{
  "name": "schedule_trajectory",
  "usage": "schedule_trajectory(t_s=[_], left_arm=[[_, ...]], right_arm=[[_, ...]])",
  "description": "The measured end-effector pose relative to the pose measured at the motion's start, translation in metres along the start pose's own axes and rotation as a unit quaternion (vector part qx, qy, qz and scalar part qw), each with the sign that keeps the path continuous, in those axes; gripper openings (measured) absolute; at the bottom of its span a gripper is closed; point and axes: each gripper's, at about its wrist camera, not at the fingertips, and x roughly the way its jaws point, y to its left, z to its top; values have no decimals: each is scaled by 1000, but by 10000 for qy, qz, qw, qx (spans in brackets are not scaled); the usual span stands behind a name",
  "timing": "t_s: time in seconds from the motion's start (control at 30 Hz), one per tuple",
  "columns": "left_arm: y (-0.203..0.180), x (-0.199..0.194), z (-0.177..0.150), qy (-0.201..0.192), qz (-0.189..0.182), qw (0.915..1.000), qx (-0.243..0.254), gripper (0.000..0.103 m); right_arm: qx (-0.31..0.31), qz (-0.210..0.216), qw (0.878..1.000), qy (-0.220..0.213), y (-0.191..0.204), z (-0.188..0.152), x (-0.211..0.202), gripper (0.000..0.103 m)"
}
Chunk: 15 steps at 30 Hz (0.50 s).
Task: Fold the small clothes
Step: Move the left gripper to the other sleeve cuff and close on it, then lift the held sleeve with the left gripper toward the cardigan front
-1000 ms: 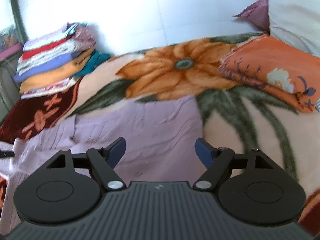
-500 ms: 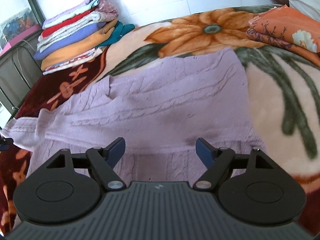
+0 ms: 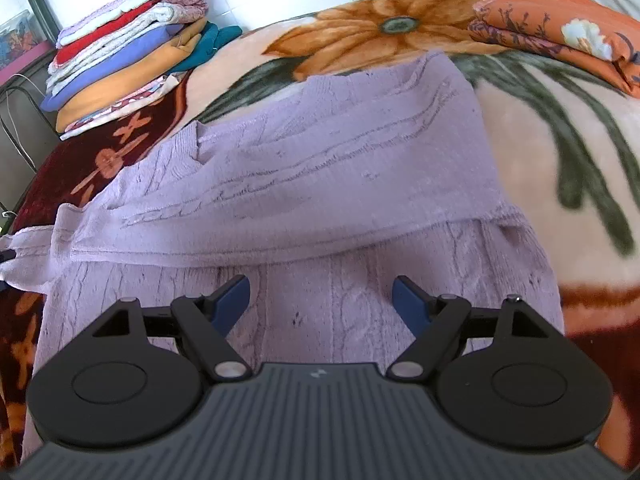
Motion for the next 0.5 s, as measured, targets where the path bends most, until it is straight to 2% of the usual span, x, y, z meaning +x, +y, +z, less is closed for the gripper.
schedule_trajectory(t_s=[0.17,0.27,0.33,0.37,0.4,0.5], left_arm=[[-2,19,9,-95,-23,9997,215,62],[-9,25,12,-98,120,9989,438,61],[-18,27,10,-146,395,9967,696,49],[-21,27,9,-184,535,9949,840,32],[-24,28,7,-228,688,9919,1039,11],[-20,23,7,-227,560,9935,964,9]], right_arm=[[-2,-119,9999,-30,-6,-1,-6,84],[118,-110,9998,-104,-14,0,-10,84],[195,-141,9996,-121,-20,-1,-11,84],[233,-162,9995,-123,-22,-1,-10,84],[281,-185,9993,-139,-24,-2,-10,84],[368,-167,9990,-212,-30,-6,-12,84]])
